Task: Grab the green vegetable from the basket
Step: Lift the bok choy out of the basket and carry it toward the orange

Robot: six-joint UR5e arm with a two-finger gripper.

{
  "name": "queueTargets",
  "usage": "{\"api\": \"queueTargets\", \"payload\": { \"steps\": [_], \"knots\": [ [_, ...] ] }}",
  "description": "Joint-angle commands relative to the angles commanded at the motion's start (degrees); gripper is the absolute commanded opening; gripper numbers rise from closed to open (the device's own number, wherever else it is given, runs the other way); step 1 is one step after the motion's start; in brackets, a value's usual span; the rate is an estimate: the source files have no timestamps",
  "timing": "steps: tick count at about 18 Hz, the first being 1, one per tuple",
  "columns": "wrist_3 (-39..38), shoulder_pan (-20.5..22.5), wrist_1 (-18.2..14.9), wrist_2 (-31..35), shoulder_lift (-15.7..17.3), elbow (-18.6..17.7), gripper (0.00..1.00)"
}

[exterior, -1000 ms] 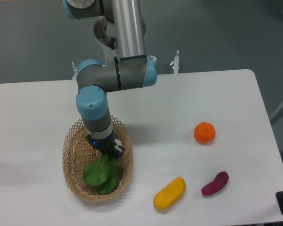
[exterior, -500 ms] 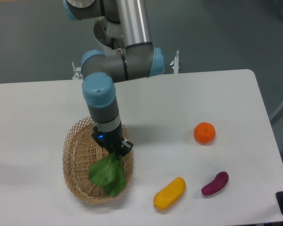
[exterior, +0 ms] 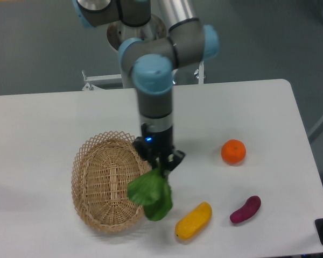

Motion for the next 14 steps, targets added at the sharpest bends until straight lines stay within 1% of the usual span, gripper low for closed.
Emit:
{"api": "queueTargets", "payload": {
  "steps": [2, 7, 14],
  "knots": [
    [3.0, 2.3, -1.2, -0.1, -0.1, 1.3, 0.33],
    [11.4, 7.2, -1.2, -0.8, -0.7, 1.7, 0.33],
    [13.2, 9.5, -1.2, -0.7, -1.0, 1.8, 0.33]
  ]
}}
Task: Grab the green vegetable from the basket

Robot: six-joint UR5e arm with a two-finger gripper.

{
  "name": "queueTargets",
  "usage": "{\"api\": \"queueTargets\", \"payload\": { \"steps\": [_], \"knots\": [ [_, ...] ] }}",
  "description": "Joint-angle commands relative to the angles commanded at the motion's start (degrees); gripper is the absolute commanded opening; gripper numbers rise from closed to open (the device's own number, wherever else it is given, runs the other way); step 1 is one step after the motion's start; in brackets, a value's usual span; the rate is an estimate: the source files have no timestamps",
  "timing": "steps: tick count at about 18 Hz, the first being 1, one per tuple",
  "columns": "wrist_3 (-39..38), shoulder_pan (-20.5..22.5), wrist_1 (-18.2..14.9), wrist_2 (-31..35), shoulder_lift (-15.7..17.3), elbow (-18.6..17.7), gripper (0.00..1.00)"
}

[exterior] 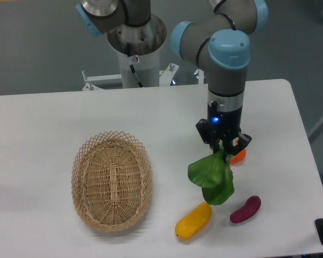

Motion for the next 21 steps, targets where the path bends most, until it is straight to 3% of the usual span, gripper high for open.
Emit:
{"api": "queueTargets", "payload": {
  "steps": [21],
  "knots": [
    [1.1, 1.1, 0.4, 0.0, -1.0, 0.2, 0.33]
  ]
}}
